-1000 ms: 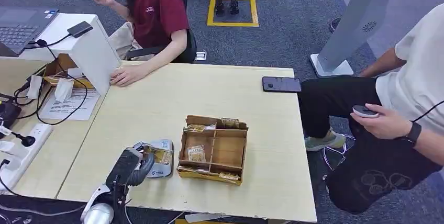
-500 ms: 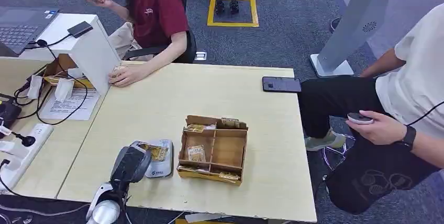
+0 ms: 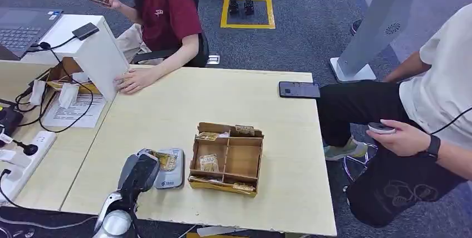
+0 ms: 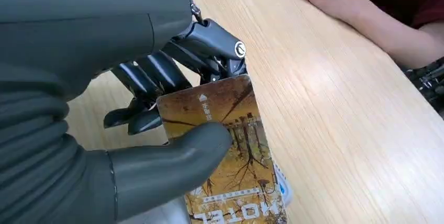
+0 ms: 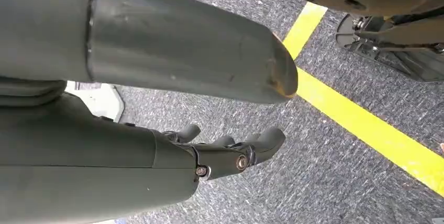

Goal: Pass the card to the sensor for recognition and then transmit it.

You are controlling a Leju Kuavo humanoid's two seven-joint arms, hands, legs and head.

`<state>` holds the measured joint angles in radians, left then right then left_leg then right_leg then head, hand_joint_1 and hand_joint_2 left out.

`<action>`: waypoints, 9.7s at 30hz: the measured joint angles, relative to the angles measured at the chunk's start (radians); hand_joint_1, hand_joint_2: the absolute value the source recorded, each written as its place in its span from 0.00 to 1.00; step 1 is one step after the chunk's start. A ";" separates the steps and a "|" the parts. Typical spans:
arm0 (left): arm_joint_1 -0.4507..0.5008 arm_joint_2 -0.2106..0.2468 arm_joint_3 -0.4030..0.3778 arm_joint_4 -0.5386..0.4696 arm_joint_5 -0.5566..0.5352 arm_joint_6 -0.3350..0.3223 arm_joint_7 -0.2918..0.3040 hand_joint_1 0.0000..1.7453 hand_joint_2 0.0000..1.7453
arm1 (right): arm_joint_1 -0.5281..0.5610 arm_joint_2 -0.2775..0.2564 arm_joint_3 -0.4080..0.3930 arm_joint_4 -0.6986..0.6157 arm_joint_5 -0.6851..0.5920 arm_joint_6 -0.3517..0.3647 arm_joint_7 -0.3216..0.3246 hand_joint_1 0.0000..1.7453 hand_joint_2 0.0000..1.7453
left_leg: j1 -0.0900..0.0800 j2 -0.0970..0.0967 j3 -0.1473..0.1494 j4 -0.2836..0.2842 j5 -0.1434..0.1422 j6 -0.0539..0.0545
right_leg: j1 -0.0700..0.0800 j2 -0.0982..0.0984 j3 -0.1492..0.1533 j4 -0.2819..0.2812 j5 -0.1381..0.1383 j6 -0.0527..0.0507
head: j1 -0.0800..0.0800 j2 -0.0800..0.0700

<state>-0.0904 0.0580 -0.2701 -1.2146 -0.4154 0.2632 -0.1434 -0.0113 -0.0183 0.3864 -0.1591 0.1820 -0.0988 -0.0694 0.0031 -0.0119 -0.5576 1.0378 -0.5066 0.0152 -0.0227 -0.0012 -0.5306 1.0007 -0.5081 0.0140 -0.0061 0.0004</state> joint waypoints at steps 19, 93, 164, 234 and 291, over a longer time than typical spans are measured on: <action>0.006 -0.021 0.042 0.006 0.424 -0.185 -0.094 1.00 1.00 | 0.001 0.001 0.002 0.000 0.010 -0.008 0.000 0.00 0.00 | 0.000 0.000 0.000 0.000 0.000 0.000 | 0.000 0.000 0.000 0.000 0.000 0.000 | 0.000 0.000; -0.279 -0.050 0.379 0.155 -0.190 0.361 -0.371 0.00 1.00 | -0.021 0.002 0.052 -0.003 0.075 0.032 -0.004 0.00 0.00 | 0.000 0.000 0.000 0.001 0.001 0.001 | 0.000 0.000 -0.001 0.000 0.001 0.000 | 0.000 0.000; -0.016 0.241 -0.412 -0.206 -0.517 0.191 -0.349 0.00 1.00 | -0.019 -0.006 0.020 -0.008 0.084 0.024 -0.024 0.00 0.00 | 0.000 0.000 -0.002 0.001 0.001 0.002 | 0.000 0.000 -0.002 0.000 0.001 0.000 | 0.000 0.000; -0.105 0.174 -0.478 -0.042 -0.454 0.239 -0.309 1.00 1.00 | -0.024 0.005 0.022 -0.017 0.109 0.036 -0.019 0.00 0.00 | 0.000 0.000 -0.002 0.001 0.001 0.002 | 0.000 0.000 -0.001 0.000 0.001 0.000 | 0.000 0.000; -0.108 0.182 -0.478 -0.020 -0.491 0.280 -0.301 0.00 1.00 | -0.024 0.008 0.021 -0.021 0.122 0.040 -0.018 0.00 0.00 | 0.000 0.000 -0.002 0.001 0.001 0.002 | 0.000 0.000 -0.002 0.000 0.001 0.000 | 0.000 0.000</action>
<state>-0.1988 0.2399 -0.7477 -1.2345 -0.9060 0.5432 -0.4440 -0.0355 -0.0107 0.4078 -0.1804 0.3037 -0.0587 -0.0874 0.0031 -0.0118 -0.5596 1.0383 -0.5055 0.0168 -0.0227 -0.0011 -0.5323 1.0008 -0.5074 0.0141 -0.0061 0.0000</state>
